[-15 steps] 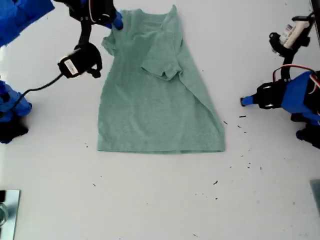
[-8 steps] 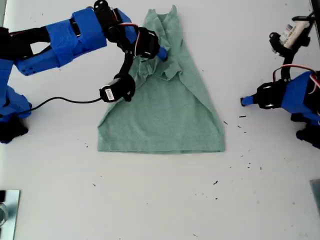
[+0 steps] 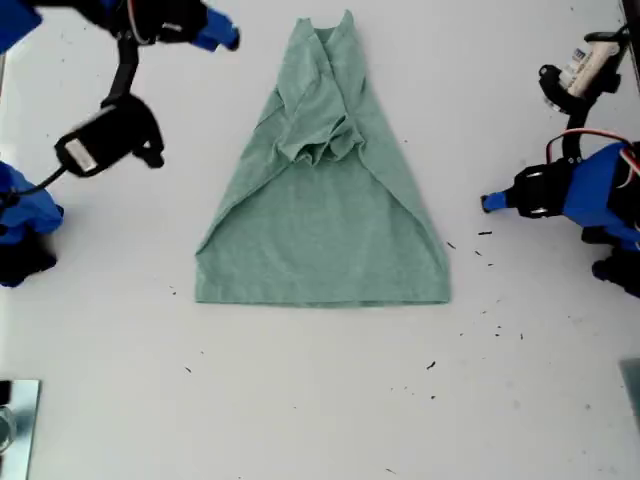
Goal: Fold t shirt
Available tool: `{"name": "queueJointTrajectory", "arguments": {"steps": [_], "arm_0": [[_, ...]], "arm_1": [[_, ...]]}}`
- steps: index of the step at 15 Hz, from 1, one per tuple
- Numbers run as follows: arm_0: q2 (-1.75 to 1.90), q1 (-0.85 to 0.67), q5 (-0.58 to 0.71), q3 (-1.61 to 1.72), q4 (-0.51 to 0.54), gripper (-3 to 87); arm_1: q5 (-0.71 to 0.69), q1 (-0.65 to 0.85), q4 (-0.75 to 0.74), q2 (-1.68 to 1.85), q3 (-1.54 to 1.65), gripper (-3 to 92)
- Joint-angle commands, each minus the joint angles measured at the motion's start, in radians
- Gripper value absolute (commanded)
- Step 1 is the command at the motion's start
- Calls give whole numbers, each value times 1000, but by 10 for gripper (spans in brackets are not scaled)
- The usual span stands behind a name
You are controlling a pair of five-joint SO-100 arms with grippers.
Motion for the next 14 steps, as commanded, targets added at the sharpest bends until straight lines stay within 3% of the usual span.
{"name": "queueJointTrajectory", "arguments": {"steps": [1,3,5,8,10,12,14], "arm_0": [[482,86,-138,706,-198,-2],[661,181,-284,1086,-322,-2],[802,206,-337,1252,-371,-2],[813,272,-403,1331,-425,-2],[861,282,-405,1347,-417,-2],[946,284,-405,1373,-394,-2],[977,278,-403,1382,-388,-2]], "arm_1": [[-20,12,11,9,14,25],[-8,9,15,9,9,25],[49,-60,8,-8,-51,25],[48,-133,156,-483,-586,44],[23,-206,229,-738,-904,246],[23,-278,273,-920,-1086,272],[38,-328,219,-1058,-1091,289]]}}
